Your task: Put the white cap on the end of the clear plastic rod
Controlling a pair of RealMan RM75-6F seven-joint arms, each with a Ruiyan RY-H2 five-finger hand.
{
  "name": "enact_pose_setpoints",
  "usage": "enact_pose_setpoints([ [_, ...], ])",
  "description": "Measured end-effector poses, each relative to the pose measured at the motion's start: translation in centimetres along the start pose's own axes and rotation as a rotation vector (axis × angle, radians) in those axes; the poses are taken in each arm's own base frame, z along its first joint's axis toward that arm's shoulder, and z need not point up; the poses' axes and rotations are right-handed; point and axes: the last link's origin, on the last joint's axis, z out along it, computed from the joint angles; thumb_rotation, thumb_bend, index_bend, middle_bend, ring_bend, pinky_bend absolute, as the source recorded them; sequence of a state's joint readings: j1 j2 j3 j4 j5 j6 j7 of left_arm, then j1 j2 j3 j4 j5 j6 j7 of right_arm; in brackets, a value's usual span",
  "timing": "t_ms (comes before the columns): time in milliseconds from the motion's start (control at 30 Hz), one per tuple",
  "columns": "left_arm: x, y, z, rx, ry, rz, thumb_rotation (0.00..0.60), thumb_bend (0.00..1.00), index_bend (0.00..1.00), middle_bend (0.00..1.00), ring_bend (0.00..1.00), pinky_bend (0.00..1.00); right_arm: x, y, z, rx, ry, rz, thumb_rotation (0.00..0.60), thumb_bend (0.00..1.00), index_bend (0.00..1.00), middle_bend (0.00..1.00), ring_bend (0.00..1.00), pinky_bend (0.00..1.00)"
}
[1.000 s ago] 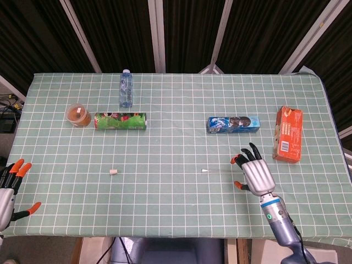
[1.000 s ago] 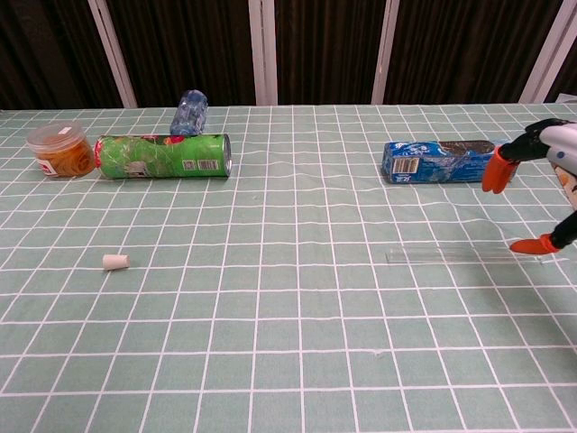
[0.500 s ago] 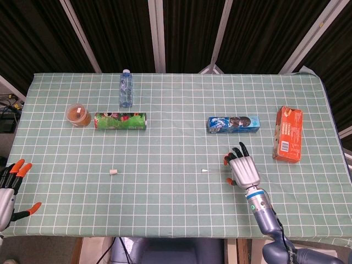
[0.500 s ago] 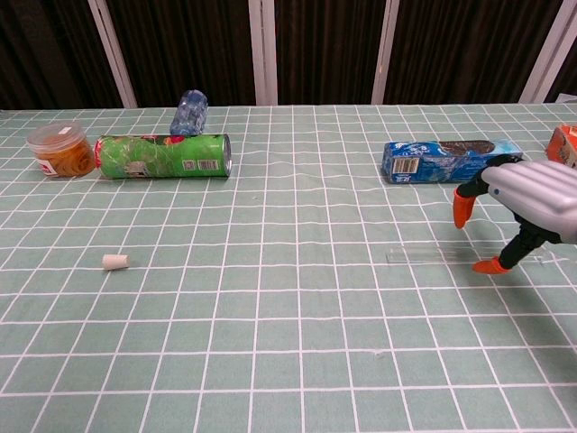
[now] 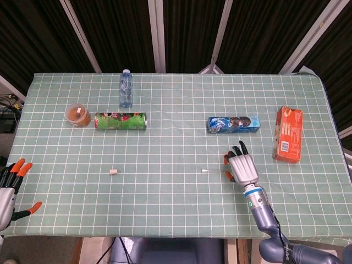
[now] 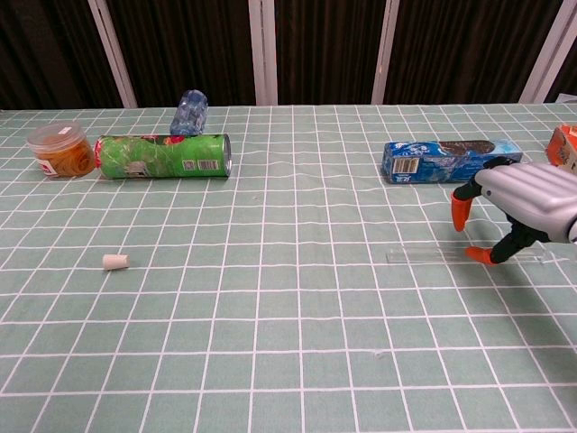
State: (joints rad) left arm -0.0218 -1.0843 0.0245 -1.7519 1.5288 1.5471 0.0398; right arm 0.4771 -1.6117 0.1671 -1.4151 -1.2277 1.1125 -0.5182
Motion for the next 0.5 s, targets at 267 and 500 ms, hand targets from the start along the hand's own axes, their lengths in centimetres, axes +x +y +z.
enact_pose_setpoints([
  [267, 0.02, -0.02, 0.0, 0.002, -0.002, -0.004, 0.6, 0.13, 0.0, 0.0, 0.0, 0.0, 0.31, -0.28, -0.78, 0.008, -0.016, -0.013, 0.6, 0.39, 0.51, 0.39, 0.19, 0.0],
  [500, 0.06, 0.06, -0.01, -0.001, -0.002, -0.006, 0.6, 0.13, 0.0, 0.0, 0.0, 0.0, -0.13, -0.12, -0.75, -0.008, -0.035, -0.013, 0.6, 0.41, 0.51, 0.38, 0.18, 0.0],
])
